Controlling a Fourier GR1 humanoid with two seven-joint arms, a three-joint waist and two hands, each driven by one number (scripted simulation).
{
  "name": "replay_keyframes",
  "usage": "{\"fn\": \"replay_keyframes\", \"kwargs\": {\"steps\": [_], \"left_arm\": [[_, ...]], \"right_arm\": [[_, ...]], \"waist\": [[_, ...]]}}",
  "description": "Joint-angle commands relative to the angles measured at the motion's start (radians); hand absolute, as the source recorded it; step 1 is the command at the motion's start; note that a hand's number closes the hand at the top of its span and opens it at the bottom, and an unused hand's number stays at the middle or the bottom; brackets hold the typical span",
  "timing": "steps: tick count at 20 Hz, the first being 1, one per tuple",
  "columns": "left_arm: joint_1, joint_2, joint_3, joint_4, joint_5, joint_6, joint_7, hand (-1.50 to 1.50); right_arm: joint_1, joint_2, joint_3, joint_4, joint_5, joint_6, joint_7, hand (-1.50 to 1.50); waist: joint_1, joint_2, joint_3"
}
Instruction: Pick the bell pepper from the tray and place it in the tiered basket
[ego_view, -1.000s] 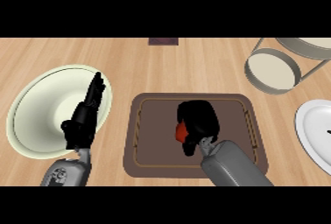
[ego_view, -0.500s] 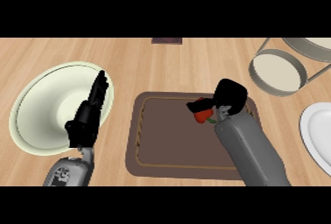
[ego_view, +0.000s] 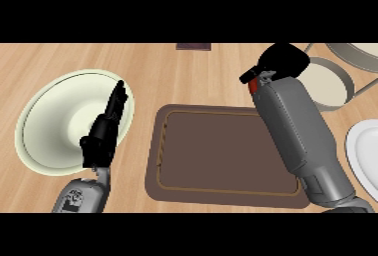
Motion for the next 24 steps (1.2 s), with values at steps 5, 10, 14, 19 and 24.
{"fn": "replay_keyframes", "kwargs": {"steps": [5, 10, 14, 19, 24], "left_arm": [[-0.008, 0.032, 0.04, 0.006, 0.034, -0.033, 0.0, 0.0], [-0.001, 0.016, 0.021, 0.011, 0.008, -0.013, 0.007, 0.0], [0.033, -0.023, -0.011, -0.002, -0.016, 0.021, -0.032, 0.0], [0.018, 0.01, 0.014, -0.019, 0.015, -0.02, -0.001, 0.0], [0.027, -0.01, -0.008, -0.012, -0.022, 0.01, -0.009, 0.0]], "right_arm": [[-0.336, -0.041, -0.083, 0.089, 0.139, 0.151, 0.285, 1.5], [-0.487, -0.071, -0.162, 0.16, 0.182, 0.202, 0.274, 1.5], [-0.541, -0.094, -0.222, 0.17, 0.209, 0.143, 0.248, 1.5], [-0.542, -0.129, -0.322, 0.188, 0.222, -0.037, 0.19, 1.5], [-0.538, -0.178, -0.347, 0.262, 0.275, -0.065, 0.141, 1.5]], "waist": [[-0.011, -0.007, -0.001], [-0.013, -0.005, 0.0], [-0.018, -0.006, 0.001], [-0.007, 0.002, 0.002], [-0.008, 0.003, 0.002]]}}
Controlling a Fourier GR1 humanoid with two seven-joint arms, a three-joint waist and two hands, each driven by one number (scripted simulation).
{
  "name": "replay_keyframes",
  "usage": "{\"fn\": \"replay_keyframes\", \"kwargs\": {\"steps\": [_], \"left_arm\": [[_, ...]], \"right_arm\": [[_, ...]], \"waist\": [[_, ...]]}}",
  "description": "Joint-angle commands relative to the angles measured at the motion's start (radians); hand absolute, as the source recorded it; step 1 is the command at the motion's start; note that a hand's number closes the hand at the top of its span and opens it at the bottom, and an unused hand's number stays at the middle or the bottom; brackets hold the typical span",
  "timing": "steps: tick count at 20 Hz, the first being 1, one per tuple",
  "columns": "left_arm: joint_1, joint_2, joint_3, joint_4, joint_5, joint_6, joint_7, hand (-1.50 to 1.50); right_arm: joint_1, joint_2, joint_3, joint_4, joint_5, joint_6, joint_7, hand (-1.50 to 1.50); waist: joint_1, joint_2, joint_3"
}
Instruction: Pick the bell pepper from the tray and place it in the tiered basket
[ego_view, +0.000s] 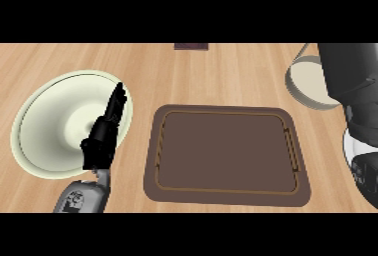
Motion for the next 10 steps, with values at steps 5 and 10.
{"fn": "replay_keyframes", "kwargs": {"steps": [5, 10], "left_arm": [[0.014, 0.0, 0.007, 0.022, 0.017, -0.022, -0.046, 0.0], [-0.017, 0.019, 0.034, -0.002, 0.027, -0.029, 0.013, 0.0]], "right_arm": [[-0.004, -0.091, -0.041, 0.136, 0.083, -0.065, 0.113, 1.5], [0.003, -0.157, -0.072, 0.203, 0.096, -0.082, 0.047, 1.5]], "waist": [[0.003, 0.005, 0.0], [0.001, 0.005, 0.0]]}}
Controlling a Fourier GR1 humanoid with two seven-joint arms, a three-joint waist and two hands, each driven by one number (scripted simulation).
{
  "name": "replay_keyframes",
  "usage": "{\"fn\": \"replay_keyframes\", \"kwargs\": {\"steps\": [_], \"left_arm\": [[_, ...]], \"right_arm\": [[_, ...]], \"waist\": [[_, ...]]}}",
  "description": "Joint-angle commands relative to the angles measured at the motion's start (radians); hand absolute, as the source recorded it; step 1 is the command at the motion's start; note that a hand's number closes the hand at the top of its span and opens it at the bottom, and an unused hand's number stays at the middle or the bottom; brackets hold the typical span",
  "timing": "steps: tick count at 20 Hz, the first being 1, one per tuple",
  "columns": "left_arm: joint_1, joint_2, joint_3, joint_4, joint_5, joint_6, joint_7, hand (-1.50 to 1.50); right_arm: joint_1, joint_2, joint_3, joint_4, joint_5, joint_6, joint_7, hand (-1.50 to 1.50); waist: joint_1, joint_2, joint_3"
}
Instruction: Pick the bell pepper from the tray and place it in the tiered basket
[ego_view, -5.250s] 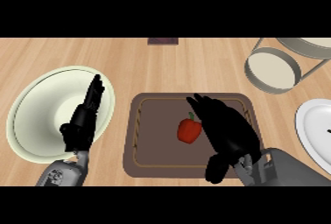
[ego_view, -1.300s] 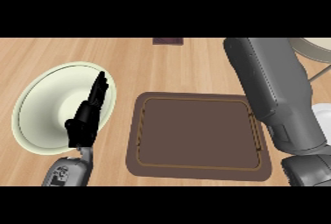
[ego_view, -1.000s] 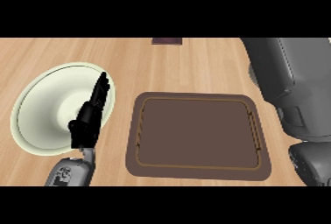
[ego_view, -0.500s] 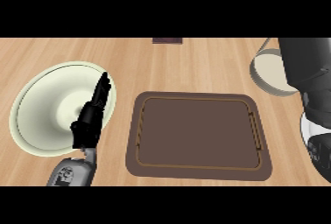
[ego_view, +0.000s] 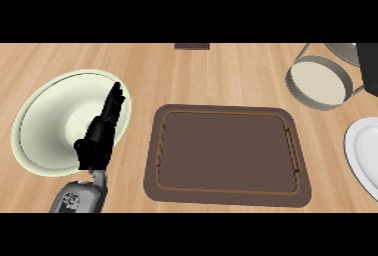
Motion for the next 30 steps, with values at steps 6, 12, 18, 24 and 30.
{"fn": "replay_keyframes", "kwargs": {"steps": [6, 12, 18, 24, 30], "left_arm": [[-0.027, 0.016, 0.03, -0.014, 0.01, -0.011, 0.035, 0.0], [0.002, -0.008, 0.003, -0.003, -0.022, 0.018, -0.004, 0.0], [0.012, -0.006, 0.002, -0.028, 0.002, -0.007, 0.023, 0.0], [0.021, -0.005, 0.024, 0.006, -0.001, 0.008, -0.009, 0.0], [0.027, 0.006, 0.063, 0.027, 0.012, 0.018, -0.01, 0.0]], "right_arm": [[0.04, -0.041, -0.024, 0.08, 0.031, -0.035, 0.097, 1.5], [0.158, -0.038, -0.172, -0.002, -0.063, -0.291, 0.096, -1.5], [0.186, -0.061, -0.225, -0.115, -0.101, -0.439, 0.002, -1.5], [0.216, -0.021, -0.206, -0.304, 0.001, -0.538, 0.143, -1.5], [0.293, 0.049, -0.27, -0.579, 0.022, -0.496, 0.201, -1.5]], "waist": [[-0.007, -0.004, 0.0], [-0.012, -0.003, 0.002], [-0.016, -0.008, 0.002], [-0.042, -0.019, 0.0], [-0.085, -0.036, -0.001]]}}
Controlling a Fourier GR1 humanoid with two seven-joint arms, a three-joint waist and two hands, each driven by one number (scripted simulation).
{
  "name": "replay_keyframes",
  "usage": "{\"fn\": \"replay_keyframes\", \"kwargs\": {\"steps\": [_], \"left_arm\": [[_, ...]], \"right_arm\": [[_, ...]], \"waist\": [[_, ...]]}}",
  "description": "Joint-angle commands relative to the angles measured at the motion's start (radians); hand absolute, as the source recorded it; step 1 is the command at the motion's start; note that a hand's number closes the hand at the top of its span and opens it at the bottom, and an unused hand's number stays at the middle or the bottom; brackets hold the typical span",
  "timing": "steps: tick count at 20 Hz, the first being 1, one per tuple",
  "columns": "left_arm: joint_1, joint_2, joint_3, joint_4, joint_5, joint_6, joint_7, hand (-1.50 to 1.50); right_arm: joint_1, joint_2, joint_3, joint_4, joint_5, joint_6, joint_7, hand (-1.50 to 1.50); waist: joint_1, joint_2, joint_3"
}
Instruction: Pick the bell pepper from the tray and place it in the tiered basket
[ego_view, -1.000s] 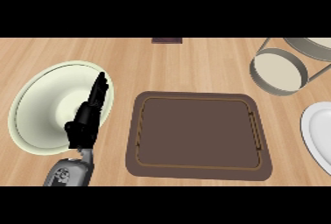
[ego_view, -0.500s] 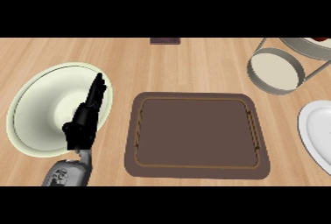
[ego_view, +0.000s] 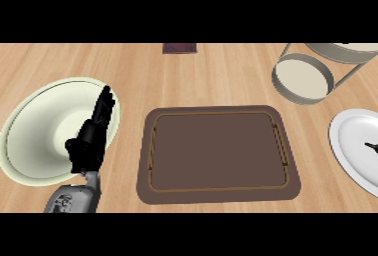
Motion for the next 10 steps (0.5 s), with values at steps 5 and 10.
{"fn": "replay_keyframes", "kwargs": {"steps": [5, 10], "left_arm": [[0.077, 0.029, 0.031, -0.009, 0.012, -0.006, -0.032, 0.0], [0.063, 0.017, 0.033, -0.022, 0.007, 0.013, -0.009, 0.0]], "right_arm": [[0.173, 0.169, -0.043, -0.463, -0.002, 0.004, 0.114, -1.5], [0.315, 0.316, -0.035, -0.778, -0.02, 0.112, 0.068, -1.5]], "waist": [[-0.052, -0.03, -0.001], [-0.075, -0.032, -0.001]]}}
